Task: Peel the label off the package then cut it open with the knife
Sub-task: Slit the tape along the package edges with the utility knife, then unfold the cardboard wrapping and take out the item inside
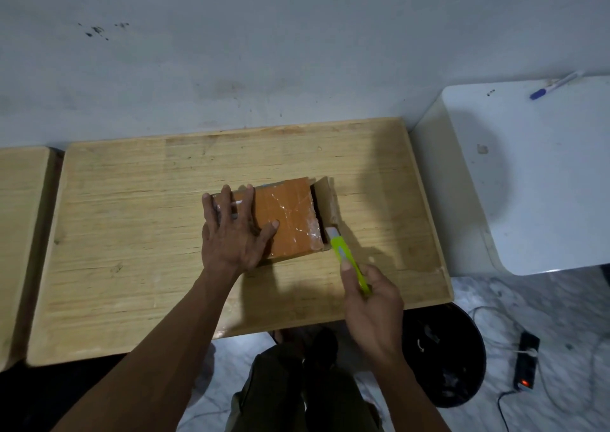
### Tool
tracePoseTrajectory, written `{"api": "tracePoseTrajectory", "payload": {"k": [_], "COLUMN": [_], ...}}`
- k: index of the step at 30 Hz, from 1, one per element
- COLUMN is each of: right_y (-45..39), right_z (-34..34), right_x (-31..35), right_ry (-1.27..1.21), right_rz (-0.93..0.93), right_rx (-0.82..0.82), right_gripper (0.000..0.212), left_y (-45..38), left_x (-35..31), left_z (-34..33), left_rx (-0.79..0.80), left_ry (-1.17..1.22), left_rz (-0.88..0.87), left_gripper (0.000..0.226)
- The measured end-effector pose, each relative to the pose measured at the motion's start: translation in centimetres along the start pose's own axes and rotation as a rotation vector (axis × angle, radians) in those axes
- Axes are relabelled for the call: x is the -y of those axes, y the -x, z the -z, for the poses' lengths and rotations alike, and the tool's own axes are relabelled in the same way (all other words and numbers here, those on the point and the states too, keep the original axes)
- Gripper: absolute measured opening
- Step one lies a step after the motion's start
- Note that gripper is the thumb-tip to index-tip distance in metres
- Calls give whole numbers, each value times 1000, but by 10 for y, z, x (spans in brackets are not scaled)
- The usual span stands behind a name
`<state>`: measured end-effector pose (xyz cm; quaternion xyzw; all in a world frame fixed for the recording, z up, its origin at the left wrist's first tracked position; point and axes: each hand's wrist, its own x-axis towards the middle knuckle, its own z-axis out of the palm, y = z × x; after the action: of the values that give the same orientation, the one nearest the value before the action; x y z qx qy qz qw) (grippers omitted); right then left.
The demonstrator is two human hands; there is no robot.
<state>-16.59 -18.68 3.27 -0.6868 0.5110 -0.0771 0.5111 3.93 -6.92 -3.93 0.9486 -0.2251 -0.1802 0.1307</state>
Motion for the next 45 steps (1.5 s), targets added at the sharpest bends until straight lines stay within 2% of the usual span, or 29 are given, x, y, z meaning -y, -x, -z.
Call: {"api": "tracePoseTrajectory", "payload": {"k": [4, 9, 11, 14, 16, 20, 25, 28, 32, 37, 40, 42, 45], "right_y": [-17, -36, -44, -52, -54, -58, -69, -85, -119, -153, -159, -159, -152], "right_z": [4, 5, 5, 4, 4, 4, 3, 2, -4, -19, -25, -26, -25], "right_x": [8, 12, 4, -6, -7, -12, -20, -20, -16, -24, -28, -29, -21], "right_ry": [-118, -83, -126, -253, -344, -390, -452, -206, 78, 227, 297, 340, 458], "right_rz": [-28, 20, -10, -49, -55, -42, -46, 8, 55, -20, -21, -28, -60], "right_rx": [-135, -112, -51, 126, 191, 216, 226, 204, -38, -212, -250, -245, -259], "right_gripper": [40, 29, 26, 18, 24, 44, 53, 58, 40, 26, 18, 19, 36], "left_y": [2, 2, 1, 1, 1, 0, -1, -2, -3, -4, -3, -1, -2], "left_x": [2, 2, 3, 5, 6, 7, 8, 10, 12, 15, 15, 14, 17], "left_z": [3, 5, 5, 4, 4, 3, 1, -1, -4, -7, -7, -6, -7], "left_rx": [26, 47, 49, 46, 37, 31, 26, 26, 11, 2, -2, 2, 6], "left_ry": [4, -9, -14, -17, -23, -24, -38, -41, -52, -76, -71, -52, -57], "left_rz": [-13, -12, -20, -25, -27, -27, -33, -35, -50, -66, -69, -55, -73], "left_gripper": [89, 89, 89, 93, 96, 100, 99, 98, 96, 96, 95, 94, 92]}}
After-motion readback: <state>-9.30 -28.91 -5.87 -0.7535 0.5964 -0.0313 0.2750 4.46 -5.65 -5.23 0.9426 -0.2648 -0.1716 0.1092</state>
